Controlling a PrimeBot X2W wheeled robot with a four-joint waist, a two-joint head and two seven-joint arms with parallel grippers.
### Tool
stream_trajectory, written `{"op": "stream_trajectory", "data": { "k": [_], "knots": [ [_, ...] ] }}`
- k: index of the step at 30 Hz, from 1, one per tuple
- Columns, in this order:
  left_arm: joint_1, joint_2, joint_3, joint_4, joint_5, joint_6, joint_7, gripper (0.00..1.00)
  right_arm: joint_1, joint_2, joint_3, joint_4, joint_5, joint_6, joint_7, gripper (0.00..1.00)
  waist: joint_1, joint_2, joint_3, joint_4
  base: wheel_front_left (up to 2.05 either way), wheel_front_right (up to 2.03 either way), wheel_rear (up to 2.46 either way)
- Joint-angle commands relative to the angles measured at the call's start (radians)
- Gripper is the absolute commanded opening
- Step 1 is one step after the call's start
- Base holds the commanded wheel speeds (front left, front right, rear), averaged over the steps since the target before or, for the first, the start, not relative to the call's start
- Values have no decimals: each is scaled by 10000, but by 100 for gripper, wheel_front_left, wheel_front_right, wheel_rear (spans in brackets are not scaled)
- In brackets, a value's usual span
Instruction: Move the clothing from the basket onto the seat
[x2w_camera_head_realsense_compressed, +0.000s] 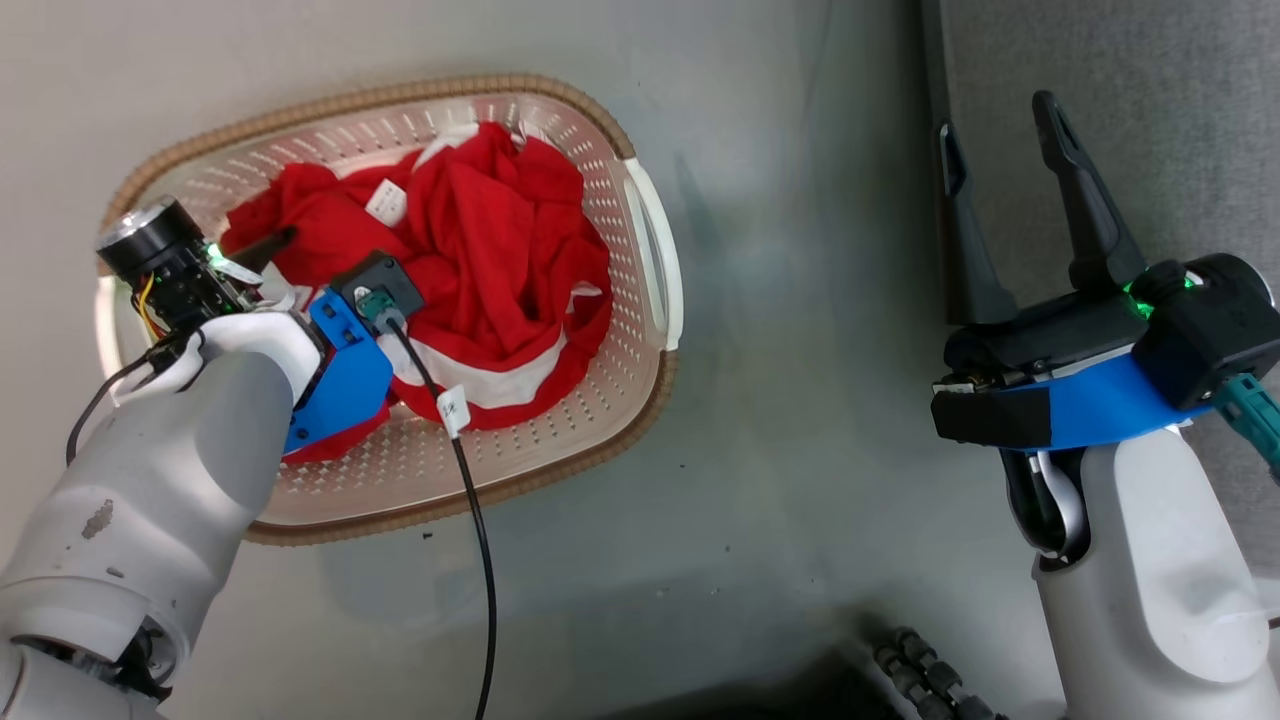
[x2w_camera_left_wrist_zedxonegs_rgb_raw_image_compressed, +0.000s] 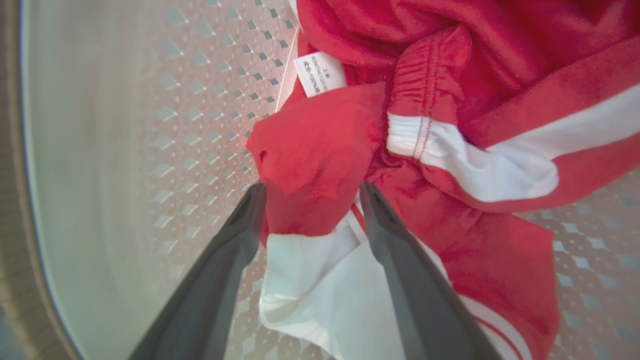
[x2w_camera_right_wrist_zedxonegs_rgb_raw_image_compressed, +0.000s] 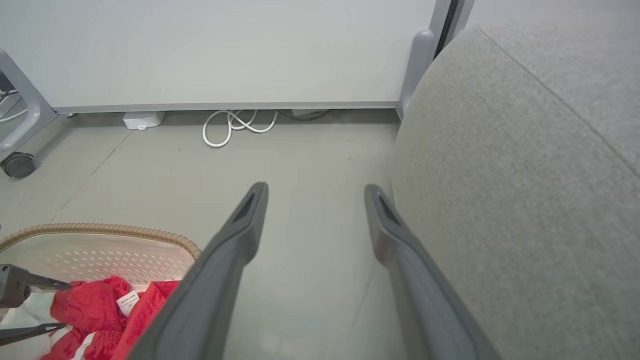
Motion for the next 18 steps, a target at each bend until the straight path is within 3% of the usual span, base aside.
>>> {"op": "stream_trajectory", "data": {
  "k": [1,16,17,18],
  "knots": [
    [-204,66,-30,15,42,47,170,100,-175,-18,13,-63,19,1,-39,100,-2,1,290,-90,0,0,0],
    [-439,-184,-314,52,-99,355,1474,100,-243,-18,-154,-453,161,1,-39,100,-2,1,1280,-277,0,0,0],
    [-395,-210,-315,53,-131,414,1564,78,-241,-18,-168,-466,159,1,-39,100,-2,1,1302,-273,0,0,0],
    [-358,-236,-334,55,-125,450,1623,49,-227,-18,-176,-473,156,1,-39,100,-2,1,1327,-271,0,0,0]
  ]
}}
